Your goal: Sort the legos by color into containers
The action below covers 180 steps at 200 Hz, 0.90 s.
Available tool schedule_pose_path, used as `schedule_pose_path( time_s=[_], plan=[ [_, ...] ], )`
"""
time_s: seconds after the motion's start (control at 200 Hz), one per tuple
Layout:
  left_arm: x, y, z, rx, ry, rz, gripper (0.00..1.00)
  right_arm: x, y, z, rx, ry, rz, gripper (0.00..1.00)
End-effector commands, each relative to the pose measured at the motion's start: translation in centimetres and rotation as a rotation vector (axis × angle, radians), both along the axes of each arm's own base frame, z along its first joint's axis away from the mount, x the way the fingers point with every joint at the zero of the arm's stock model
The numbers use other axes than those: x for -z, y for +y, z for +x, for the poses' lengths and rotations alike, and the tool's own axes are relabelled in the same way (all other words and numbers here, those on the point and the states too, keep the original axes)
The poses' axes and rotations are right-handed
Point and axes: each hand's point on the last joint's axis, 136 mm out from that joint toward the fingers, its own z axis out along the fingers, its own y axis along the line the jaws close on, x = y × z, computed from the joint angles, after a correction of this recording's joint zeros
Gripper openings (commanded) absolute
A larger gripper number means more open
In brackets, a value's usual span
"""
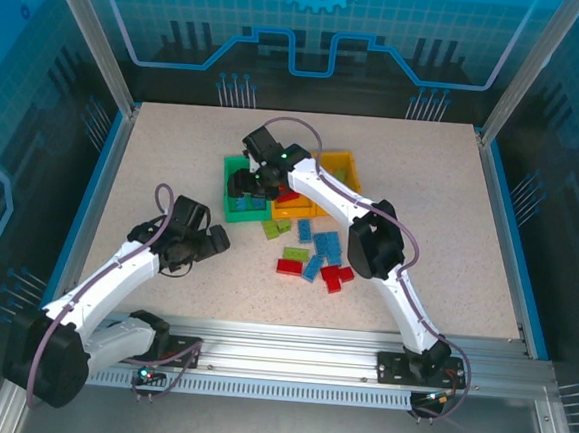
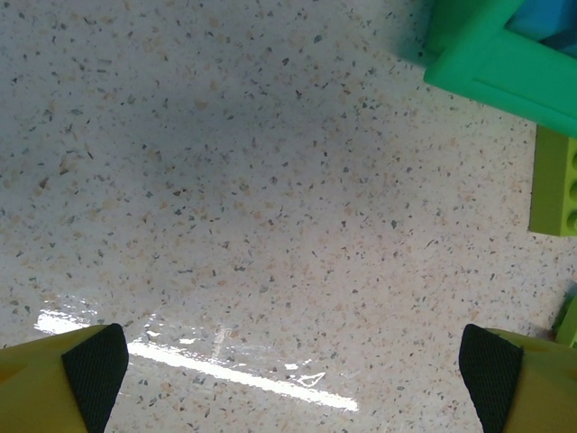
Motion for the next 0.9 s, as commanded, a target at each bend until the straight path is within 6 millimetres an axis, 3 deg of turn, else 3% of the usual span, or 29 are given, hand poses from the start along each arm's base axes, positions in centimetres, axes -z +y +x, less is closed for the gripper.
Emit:
schedule_pose_path(
  time_s=[0.0,0.155,0.325,0.405,0.57,0.655,0.77,0.895],
  plan=[
    [0.1,-0.1,-0.5,-0.003,0.012,-0.018,0.99,-2.6,1.1,-1.4,-0.062,-0.022,0.045,0.74],
    [0.4,-0.4,-0.8,0.013,0.018,-0.016,0.99,-5.5,-0.7,-3.3,-0.093,-0.101,0.013,0.85],
    [1.0,-0.7,-1.2,0.021,0.026,-0.016,0.99,-6.1,-7.3,-6.1,-0.08,-0.204,-0.138,0.87],
    [1.2,-0.8,-1.3,0.025,0.028,-0.015,0.99,-5.3,-11.6,-7.6,-0.054,-0.23,-0.236,0.89],
    [1.2,-1.2,-1.1,0.033,0.018,-0.022,0.99,-1.2,-22.2,-10.4,0.144,-0.113,-0.355,0.89],
    [1.1,-1.4,-1.0,0.037,0.015,-0.024,0.99,0.2,-26.4,-11.3,0.235,-0.081,-0.378,0.88],
    [1.1,-1.7,-0.9,0.045,0.014,-0.022,0.99,1.7,-30.1,-12.0,0.28,-0.057,-0.433,0.85],
    [1.2,-2.2,-0.7,0.059,0.018,-0.021,0.99,3.6,-31.7,-12.5,0.275,0.0,-0.467,0.84]
  ],
)
